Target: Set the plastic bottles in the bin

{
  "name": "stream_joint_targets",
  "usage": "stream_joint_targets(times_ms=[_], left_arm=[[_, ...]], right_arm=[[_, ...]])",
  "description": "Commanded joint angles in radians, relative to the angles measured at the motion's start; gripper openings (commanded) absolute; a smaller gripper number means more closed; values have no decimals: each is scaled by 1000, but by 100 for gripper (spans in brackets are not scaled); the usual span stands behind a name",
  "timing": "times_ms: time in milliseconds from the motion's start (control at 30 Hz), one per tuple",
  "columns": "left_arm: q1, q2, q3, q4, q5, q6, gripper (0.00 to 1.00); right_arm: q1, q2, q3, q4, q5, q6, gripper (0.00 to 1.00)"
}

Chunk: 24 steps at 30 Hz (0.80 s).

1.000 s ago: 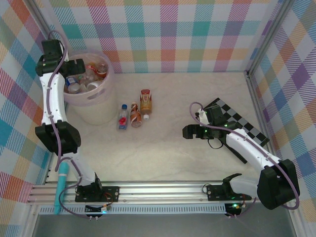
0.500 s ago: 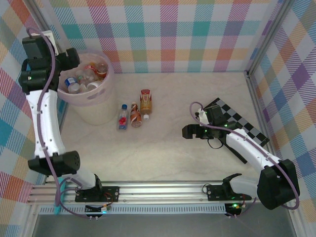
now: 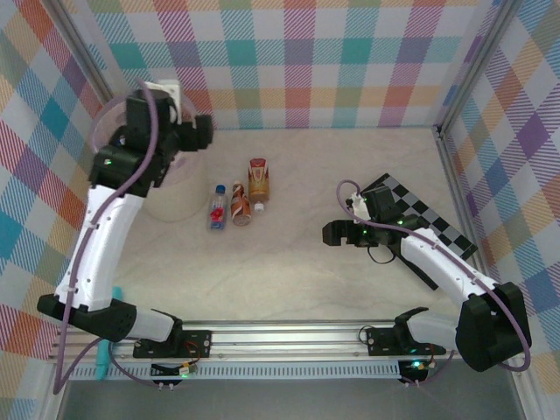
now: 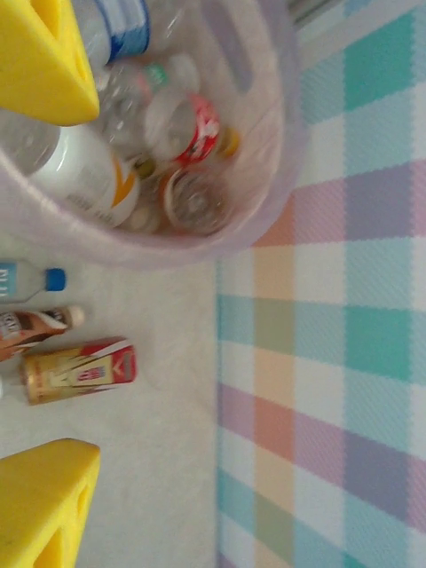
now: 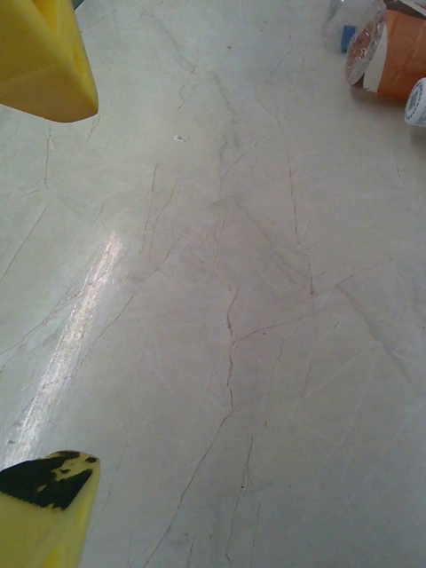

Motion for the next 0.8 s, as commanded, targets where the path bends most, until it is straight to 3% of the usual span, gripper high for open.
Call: stream_joint_targets(times_ms=[0, 100, 200, 333, 567, 767], left_arm=[[-91, 19, -48, 49, -103, -45, 90], [-152, 71, -63, 48, -129, -77, 91], [-181, 106, -119, 108, -84, -130, 91], [-182, 158, -213, 209, -27, -216, 92], [-184, 295, -267, 296, -31, -300, 99], [-184, 471, -231, 318, -20, -324, 100]], right_arm=[[8, -13, 23, -1, -17, 7, 95], [10, -16, 25, -2, -12, 6, 95], [11, -13, 20, 3, -12, 12, 95], [16, -8, 16, 7, -17, 17, 95], [16, -11, 16, -3, -5, 11, 95], [18, -8, 10, -1, -9, 16, 95]])
